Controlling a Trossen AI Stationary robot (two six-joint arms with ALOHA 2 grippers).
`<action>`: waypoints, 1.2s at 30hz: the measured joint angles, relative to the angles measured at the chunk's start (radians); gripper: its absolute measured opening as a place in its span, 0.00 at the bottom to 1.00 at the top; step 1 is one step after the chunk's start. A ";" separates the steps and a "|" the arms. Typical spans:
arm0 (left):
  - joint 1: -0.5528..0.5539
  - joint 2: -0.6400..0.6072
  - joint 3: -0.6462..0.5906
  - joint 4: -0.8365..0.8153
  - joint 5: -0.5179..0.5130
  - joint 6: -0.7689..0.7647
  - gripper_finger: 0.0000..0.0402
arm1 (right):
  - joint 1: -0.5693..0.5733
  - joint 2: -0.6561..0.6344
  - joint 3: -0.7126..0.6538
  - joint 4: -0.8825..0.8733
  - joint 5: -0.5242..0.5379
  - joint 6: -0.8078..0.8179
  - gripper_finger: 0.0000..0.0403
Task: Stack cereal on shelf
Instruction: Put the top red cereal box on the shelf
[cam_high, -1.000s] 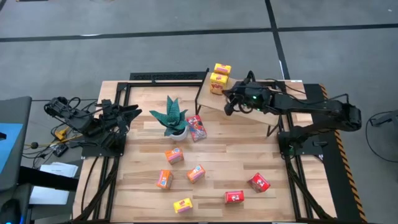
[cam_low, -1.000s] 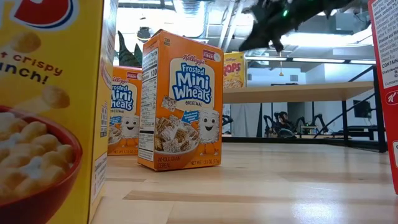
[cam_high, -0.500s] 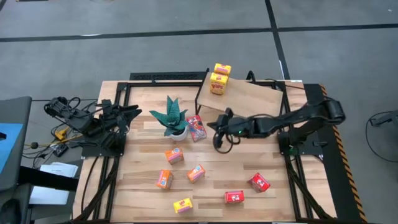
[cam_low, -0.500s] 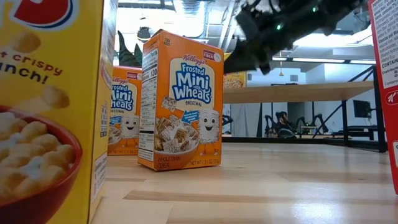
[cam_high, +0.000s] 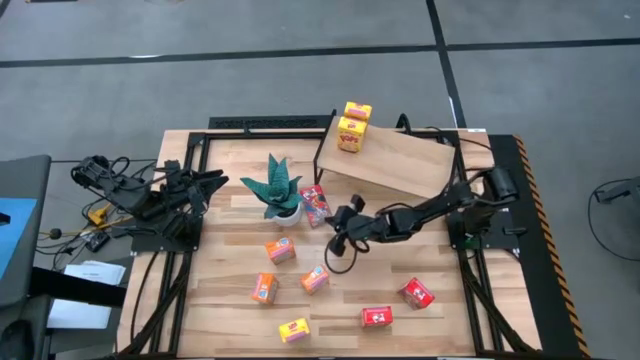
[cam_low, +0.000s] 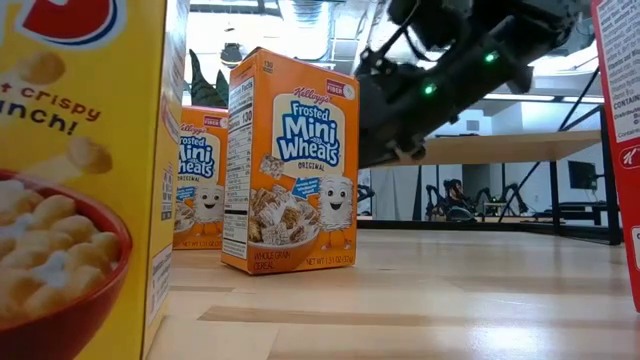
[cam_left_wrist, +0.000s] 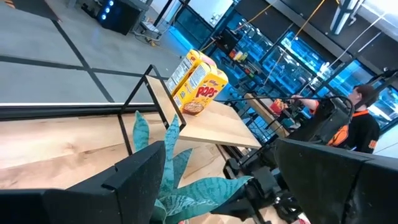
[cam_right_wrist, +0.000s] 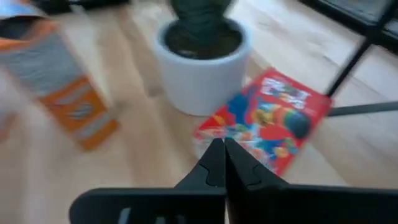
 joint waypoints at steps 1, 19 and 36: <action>0.000 0.000 0.000 0.000 0.000 -0.001 0.73 | -0.003 0.009 0.007 -0.015 0.016 0.008 0.02; 0.000 0.000 0.000 -0.010 0.009 -0.005 0.73 | 0.002 0.090 0.049 -0.122 0.027 0.099 0.02; 0.000 0.000 0.000 -0.018 0.008 -0.010 0.73 | -0.038 0.072 0.078 -0.102 0.056 0.022 0.04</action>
